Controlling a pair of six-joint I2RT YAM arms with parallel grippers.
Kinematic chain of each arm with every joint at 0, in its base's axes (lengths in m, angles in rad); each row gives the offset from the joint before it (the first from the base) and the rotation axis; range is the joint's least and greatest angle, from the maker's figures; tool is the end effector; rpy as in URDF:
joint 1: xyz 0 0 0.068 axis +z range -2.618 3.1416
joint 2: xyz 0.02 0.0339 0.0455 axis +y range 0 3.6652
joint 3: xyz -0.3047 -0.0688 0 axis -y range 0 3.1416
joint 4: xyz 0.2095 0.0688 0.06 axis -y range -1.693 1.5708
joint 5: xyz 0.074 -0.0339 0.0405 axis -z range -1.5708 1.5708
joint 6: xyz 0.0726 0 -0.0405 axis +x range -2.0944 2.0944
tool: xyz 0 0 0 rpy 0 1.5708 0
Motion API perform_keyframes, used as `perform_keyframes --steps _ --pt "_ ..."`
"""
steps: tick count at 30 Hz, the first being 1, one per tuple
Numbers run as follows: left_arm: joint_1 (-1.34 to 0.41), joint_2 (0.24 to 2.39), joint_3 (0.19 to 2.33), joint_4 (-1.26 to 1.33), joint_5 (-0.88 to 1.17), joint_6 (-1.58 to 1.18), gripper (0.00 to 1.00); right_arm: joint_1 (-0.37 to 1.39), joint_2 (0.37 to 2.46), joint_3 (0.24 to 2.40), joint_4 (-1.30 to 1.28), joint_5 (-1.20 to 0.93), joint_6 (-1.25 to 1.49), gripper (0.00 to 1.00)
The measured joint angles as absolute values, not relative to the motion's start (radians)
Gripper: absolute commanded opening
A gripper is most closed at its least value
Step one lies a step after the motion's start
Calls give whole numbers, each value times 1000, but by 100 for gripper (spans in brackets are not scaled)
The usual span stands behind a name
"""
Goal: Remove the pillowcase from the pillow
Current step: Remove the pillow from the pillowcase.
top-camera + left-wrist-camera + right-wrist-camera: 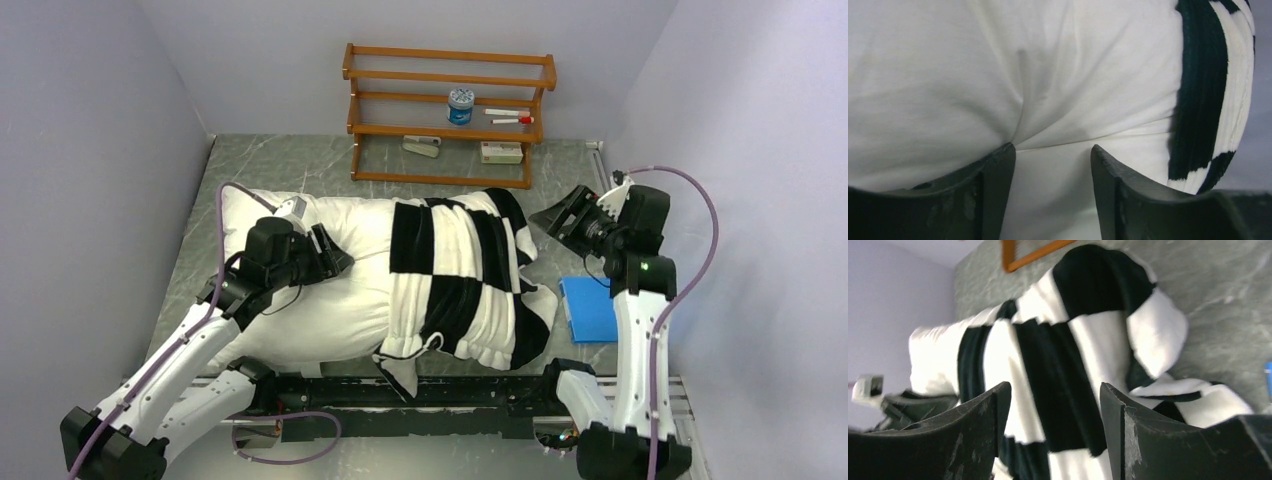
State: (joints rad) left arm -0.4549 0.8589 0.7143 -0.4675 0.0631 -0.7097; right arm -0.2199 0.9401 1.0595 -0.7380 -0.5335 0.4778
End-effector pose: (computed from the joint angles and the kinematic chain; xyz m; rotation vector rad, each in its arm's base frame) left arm 0.1388 -0.0730 0.2892 -0.2521 2.2621 -0.7105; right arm 0.1568 0.0028 0.3649 0.4524 2.1345 0.7288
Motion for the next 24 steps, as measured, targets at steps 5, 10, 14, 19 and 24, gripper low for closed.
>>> perform_keyframes --steps 5,10,14,19,24 --pt "-455 839 736 -472 119 -694 89 -9 809 995 -715 -553 580 69" --pt "-455 837 806 -553 139 -670 96 220 731 910 -794 -561 696 69" --pt "-452 834 880 -651 140 -639 97 244 657 895 -865 -611 722 69" --pt "-447 833 936 -731 177 -603 97 246 584 819 -904 -714 722 70" --pt "-444 850 940 -745 266 -573 97 251 614 743 -891 -753 722 70"
